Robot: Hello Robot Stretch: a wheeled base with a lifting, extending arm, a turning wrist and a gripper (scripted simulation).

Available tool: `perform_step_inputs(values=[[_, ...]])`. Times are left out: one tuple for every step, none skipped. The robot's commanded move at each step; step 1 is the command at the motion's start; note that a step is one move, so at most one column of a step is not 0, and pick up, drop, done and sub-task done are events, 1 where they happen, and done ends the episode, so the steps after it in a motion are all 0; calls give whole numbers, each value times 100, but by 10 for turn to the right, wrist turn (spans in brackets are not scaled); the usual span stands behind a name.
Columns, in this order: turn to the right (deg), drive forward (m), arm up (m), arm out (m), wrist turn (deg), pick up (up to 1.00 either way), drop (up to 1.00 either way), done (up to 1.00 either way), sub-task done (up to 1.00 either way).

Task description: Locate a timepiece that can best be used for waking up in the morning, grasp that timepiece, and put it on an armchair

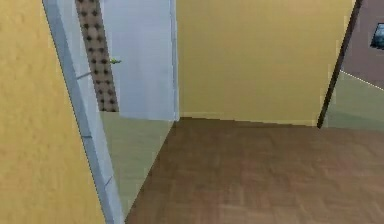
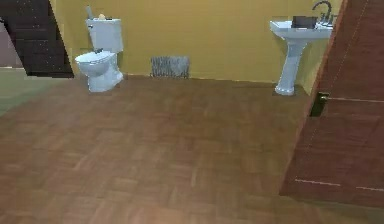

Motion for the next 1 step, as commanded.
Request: perform_step_inputs(values=[[90, 0, 0, 0, 0, 0, 0, 0, 0]])
